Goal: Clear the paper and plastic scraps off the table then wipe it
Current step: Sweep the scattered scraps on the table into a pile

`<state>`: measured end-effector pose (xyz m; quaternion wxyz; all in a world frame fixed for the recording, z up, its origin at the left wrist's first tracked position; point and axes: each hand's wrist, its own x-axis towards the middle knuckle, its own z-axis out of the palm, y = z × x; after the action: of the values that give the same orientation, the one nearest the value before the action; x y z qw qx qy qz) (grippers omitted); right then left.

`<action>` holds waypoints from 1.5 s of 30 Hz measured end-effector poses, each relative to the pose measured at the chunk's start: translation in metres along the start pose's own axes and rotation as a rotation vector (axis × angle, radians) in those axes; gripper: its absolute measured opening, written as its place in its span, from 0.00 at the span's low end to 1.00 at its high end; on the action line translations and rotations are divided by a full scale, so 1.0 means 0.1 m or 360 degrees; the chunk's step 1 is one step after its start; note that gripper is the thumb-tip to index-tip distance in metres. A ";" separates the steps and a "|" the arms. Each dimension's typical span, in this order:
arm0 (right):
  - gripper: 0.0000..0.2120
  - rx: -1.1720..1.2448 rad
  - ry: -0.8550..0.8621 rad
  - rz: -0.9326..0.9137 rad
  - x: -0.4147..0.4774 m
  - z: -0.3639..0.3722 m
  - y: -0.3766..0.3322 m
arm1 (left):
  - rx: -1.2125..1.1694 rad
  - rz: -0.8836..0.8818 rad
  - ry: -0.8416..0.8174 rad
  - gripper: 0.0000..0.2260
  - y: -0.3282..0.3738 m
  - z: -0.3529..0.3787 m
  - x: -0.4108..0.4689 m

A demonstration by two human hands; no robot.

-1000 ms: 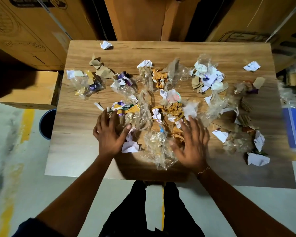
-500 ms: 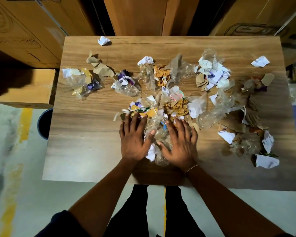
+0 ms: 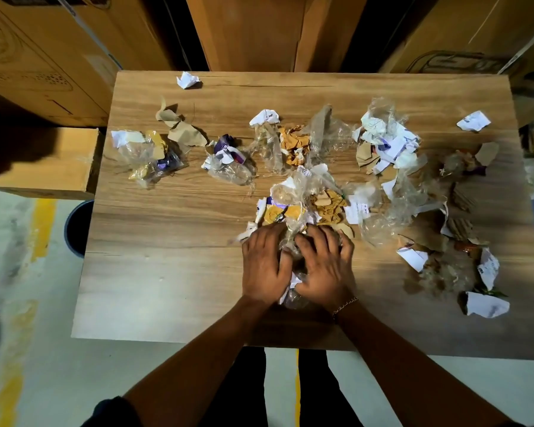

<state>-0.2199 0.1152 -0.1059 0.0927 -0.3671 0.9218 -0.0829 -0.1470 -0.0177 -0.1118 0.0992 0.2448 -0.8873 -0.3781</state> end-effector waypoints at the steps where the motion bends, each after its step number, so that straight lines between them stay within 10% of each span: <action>1: 0.27 0.0003 0.0018 0.0006 0.00 0.02 0.00 | 0.0031 0.0006 -0.0013 0.23 0.02 -0.04 0.01; 7: 0.29 -0.0079 0.0000 0.0002 0.02 0.08 0.03 | 0.0275 0.0259 0.0135 0.24 0.06 -0.32 0.22; 15: 0.28 -0.0073 0.0067 0.0006 0.03 0.10 0.04 | 0.0412 -0.0094 -0.0209 0.37 -0.49 -0.59 1.46; 24: 0.28 -0.0054 0.0079 0.0033 0.03 0.10 0.03 | 0.0116 -0.0025 -0.0421 0.36 -0.24 -0.42 0.69; 35: 0.40 0.0196 0.0277 0.0083 -0.01 0.03 0.02 | 0.0067 -0.0153 0.0026 0.29 -0.09 -0.03 0.40; 45: 0.38 -0.0434 0.0153 -0.0411 0.25 -0.22 -0.06 | 0.0091 -0.0039 0.0060 0.24 -0.20 -0.05 0.45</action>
<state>-0.2388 0.0955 -0.0855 -0.0133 -0.4870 0.8732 0.0140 -0.1770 -0.0561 -0.1229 0.1043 0.2654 -0.8926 -0.3491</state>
